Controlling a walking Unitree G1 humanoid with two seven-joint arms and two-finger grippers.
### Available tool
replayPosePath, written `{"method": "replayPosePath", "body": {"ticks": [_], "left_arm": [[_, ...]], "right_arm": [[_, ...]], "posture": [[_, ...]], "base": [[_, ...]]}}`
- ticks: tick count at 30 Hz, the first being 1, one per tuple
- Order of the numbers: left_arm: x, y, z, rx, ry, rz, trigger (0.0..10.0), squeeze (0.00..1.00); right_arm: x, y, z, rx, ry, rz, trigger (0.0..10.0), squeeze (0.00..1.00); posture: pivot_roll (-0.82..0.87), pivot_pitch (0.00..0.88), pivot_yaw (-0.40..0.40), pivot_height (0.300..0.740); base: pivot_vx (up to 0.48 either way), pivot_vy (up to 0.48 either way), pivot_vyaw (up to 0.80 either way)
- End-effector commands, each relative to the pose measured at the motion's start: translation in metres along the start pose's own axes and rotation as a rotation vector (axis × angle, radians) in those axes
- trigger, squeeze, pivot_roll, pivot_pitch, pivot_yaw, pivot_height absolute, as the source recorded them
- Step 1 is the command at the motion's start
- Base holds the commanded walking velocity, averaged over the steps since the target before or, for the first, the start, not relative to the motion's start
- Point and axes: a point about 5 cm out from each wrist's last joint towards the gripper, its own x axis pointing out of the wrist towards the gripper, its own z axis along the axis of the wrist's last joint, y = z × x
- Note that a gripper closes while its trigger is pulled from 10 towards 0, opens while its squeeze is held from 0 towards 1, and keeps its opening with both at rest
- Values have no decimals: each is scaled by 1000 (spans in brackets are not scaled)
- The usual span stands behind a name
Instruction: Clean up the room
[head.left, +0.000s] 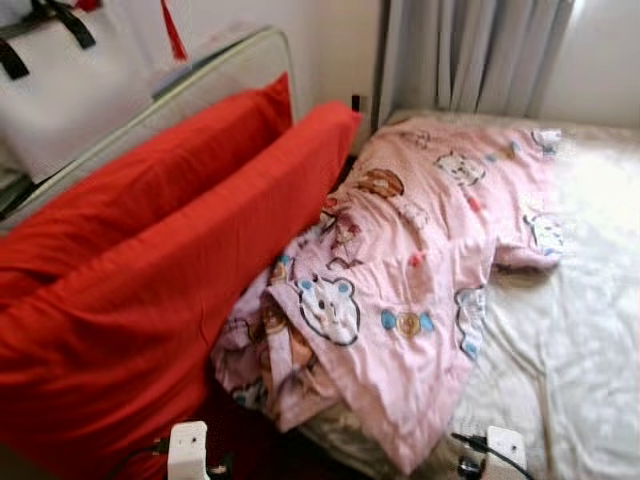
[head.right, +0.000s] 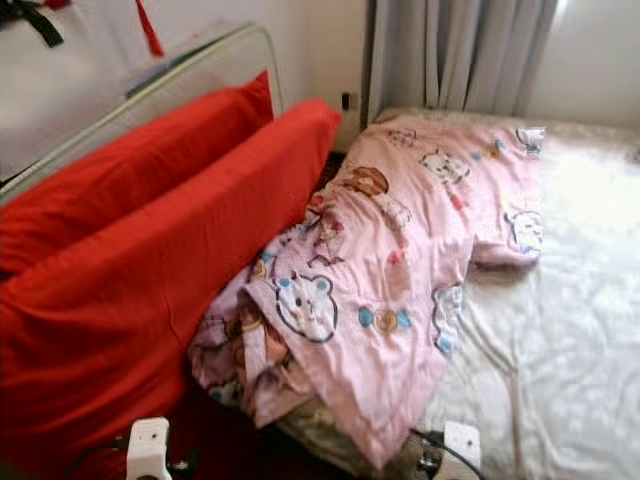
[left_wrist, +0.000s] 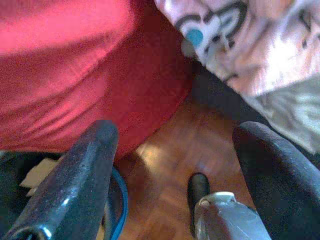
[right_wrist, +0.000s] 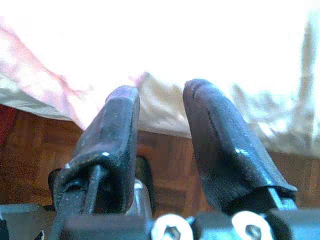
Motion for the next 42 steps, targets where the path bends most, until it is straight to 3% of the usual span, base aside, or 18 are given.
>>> {"method": "replayPosePath", "body": {"ticks": [1,10,11,12,13,14,15,17,29,35,42], "left_arm": [[-4,7,-8,-33,3,18,10000,0],[-7,4,0,-63,-121,-49,10000,0],[3,-4,36,-59,-244,-75,10000,0],[6,-7,54,-56,-299,-85,10000,0],[7,-12,76,-54,-386,-103,10000,0],[6,-13,79,-55,-404,-108,10000,0],[6,-13,79,-55,-404,-108,10000,0],[0,-16,88,-69,-490,-114,10000,0],[-16,-16,88,-60,-570,-136,10000,0],[-21,-11,88,-61,-586,-124,10000,0],[-26,-16,89,-59,-580,-139,10000,0]], "right_arm": [[-3,7,-8,14,2,35,10000,0],[-5,9,2,10,-136,102,10000,0],[-6,9,4,15,-165,107,10000,0],[-6,9,4,17,-172,109,10000,0],[3,24,46,6,-303,138,10000,0],[5,31,66,2,-360,151,10000,0],[5,31,66,2,-360,151,10000,0],[4,40,90,-16,-462,181,10000,0],[-5,49,90,-61,-560,220,10000,0],[-5,44,84,-75,-536,188,10000,0],[-5,45,81,-92,-525,185,10000,0]], "posture": [[-73,59,46,740],[-75,69,45,740],[-75,70,44,740],[-76,71,43,740],[-76,75,43,740],[-76,75,43,740],[-76,75,43,740],[-77,80,43,740],[-87,70,45,740],[-86,63,43,740],[-90,54,43,686]], "base": [[0,0,0],[0,0,0],[0,0,0],[0,0,0],[0,0,0],[0,0,0],[0,0,0],[0,0,0],[0,0,0],[0,0,0],[0,0,0]]}}
